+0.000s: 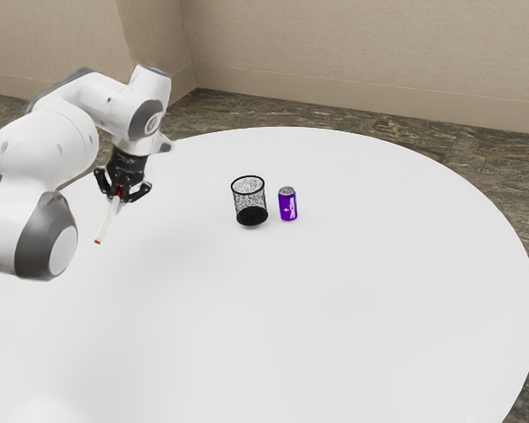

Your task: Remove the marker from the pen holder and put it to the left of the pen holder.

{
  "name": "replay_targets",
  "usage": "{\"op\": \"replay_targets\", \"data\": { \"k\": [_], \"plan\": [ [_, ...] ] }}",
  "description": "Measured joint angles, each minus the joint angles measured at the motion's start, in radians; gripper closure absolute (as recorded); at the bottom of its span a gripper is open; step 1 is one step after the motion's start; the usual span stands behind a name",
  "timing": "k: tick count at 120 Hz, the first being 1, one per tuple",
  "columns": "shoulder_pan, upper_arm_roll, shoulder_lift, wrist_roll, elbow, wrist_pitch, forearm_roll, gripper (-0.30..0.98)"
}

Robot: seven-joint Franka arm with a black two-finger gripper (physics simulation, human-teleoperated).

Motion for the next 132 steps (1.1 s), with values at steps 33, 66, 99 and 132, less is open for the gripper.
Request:
{"op": "replay_targets", "data": {
  "k": [33,66,99,132],
  "plan": [
    [0.006,-0.008,0.119,-0.042,0.011,-0.181,0.017,0.76],
    [0.037,-0.067,0.119,-0.031,0.025,-0.228,0.017,0.76],
    [0.037,-0.082,0.118,0.010,0.026,-0.232,0.006,0.38],
    [0.034,-0.084,0.113,0.034,0.026,-0.223,-0.003,0.12]
  ]
}}
